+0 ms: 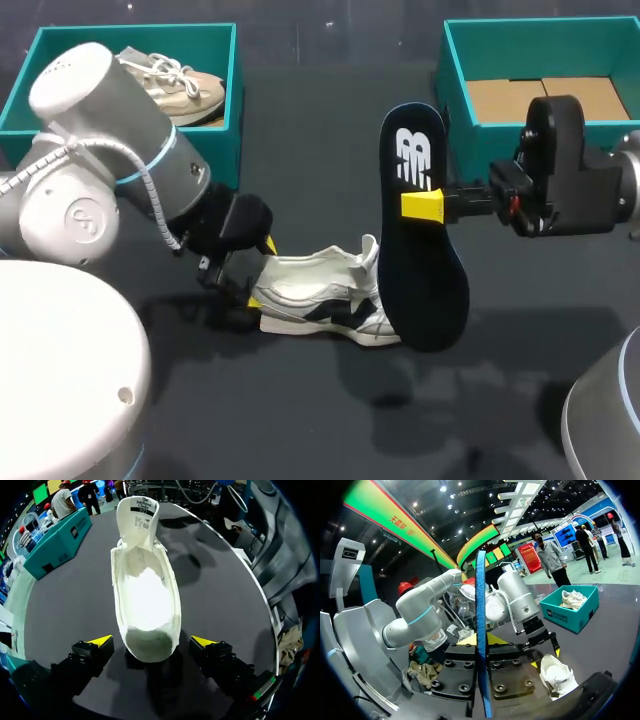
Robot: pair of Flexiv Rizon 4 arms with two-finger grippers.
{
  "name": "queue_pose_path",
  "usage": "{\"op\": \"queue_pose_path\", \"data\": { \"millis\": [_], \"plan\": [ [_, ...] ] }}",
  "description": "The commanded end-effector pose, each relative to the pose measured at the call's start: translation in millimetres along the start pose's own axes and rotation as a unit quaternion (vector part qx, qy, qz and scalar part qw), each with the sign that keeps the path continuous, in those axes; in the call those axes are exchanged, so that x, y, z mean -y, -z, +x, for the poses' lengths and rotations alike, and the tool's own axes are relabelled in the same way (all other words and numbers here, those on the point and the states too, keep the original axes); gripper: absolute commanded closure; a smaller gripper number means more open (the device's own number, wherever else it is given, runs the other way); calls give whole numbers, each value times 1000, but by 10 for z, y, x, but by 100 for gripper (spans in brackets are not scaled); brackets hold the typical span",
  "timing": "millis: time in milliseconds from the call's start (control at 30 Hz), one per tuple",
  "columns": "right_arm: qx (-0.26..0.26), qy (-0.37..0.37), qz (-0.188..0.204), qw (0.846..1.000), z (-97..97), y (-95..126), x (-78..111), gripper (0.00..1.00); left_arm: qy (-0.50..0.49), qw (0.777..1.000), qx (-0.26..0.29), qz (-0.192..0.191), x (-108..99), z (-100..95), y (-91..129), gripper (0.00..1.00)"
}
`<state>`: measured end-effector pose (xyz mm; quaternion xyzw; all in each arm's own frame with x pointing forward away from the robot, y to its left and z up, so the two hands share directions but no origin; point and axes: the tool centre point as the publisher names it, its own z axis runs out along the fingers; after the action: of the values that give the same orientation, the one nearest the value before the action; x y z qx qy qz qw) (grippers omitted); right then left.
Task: Take the shoe out of the shoebox, open the shoe tongue, remove and reinsert the insole, then place the shoe into the shoebox
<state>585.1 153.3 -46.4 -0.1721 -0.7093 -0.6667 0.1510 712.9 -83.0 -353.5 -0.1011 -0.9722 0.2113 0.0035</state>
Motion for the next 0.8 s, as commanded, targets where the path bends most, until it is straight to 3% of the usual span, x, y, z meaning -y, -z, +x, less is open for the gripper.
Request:
{"op": "queue_pose_path", "data": {
  "millis": [33,267,433,800],
  "plan": [
    [1,0,-1,1000,-1,-19,12,100,1,998,2,-55,47,20,5,0],
    [1,0,-1,1000,-1,-19,12,100,-5,998,7,-59,77,15,-2,0],
    [1,0,-1,1000,-1,-19,12,100,-1,993,-6,-117,178,-7,26,0],
    [1,0,-1,1000,-1,-19,12,100,7,986,-20,-165,139,-6,-4,0]
  ]
}}
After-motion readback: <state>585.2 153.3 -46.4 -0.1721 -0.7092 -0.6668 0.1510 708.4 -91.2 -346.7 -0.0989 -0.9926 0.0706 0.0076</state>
